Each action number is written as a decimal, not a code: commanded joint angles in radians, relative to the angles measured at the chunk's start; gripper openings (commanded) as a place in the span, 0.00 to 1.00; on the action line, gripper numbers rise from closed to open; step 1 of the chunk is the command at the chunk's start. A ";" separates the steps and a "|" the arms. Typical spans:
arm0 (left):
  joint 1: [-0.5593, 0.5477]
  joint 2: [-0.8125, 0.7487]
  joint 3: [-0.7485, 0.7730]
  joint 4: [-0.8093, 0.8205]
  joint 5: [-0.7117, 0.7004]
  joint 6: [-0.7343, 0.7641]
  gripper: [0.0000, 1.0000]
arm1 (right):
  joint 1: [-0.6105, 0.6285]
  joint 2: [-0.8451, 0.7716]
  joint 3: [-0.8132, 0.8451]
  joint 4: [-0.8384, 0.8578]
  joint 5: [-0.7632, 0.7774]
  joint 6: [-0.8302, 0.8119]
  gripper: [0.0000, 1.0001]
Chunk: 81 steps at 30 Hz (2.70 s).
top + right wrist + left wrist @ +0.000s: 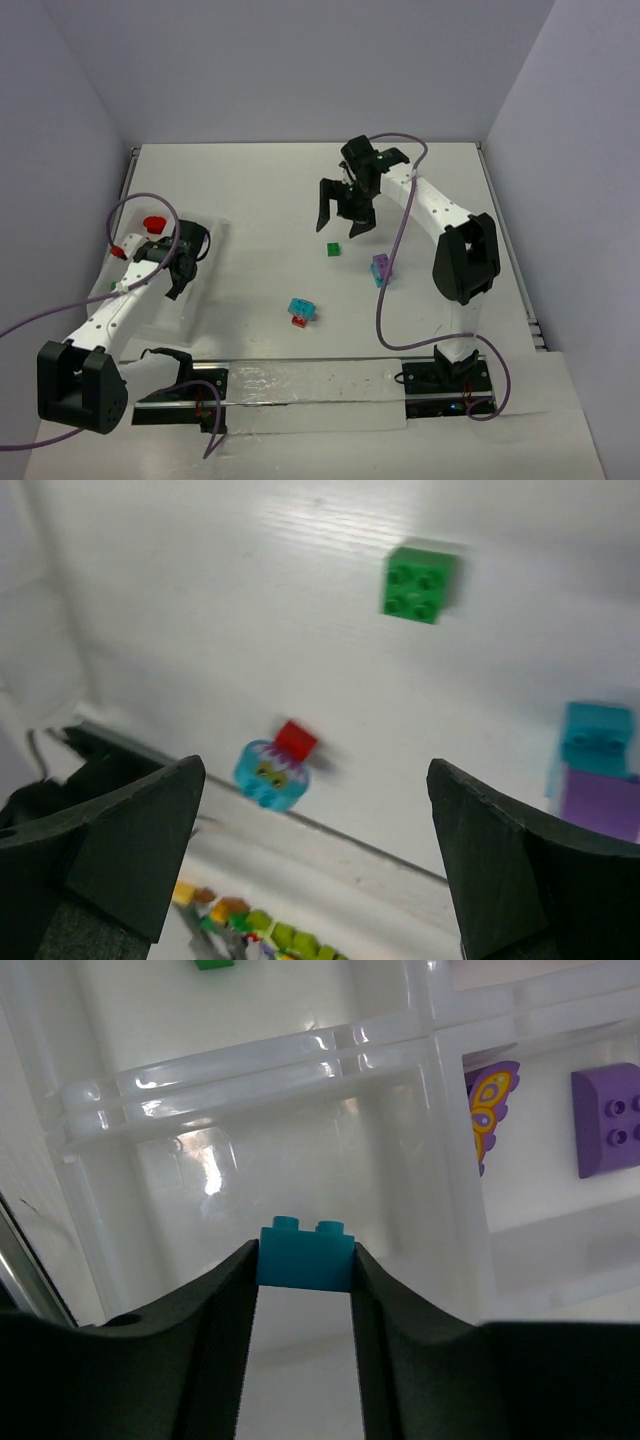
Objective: Sort the legos into containers by color
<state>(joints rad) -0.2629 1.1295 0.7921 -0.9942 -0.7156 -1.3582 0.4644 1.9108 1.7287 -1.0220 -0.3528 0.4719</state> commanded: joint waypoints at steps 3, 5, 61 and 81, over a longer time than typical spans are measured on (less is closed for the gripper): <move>0.013 0.023 0.064 0.020 -0.028 0.068 0.82 | 0.007 -0.107 -0.114 0.052 0.294 -0.025 1.00; 0.016 0.031 0.100 0.026 -0.013 0.125 0.91 | 0.011 -0.120 -0.145 0.087 0.327 -0.020 1.00; -0.086 0.039 0.344 0.609 1.062 0.942 0.95 | -0.035 -0.057 -0.097 0.548 -0.510 0.373 0.16; -0.140 0.018 0.206 0.904 1.215 1.157 0.94 | 0.014 -0.108 -0.252 1.091 -0.799 0.863 0.18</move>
<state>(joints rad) -0.3878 1.1355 0.9646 -0.1790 0.4510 -0.2592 0.4646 1.8537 1.4978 -0.0899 -1.0894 1.2345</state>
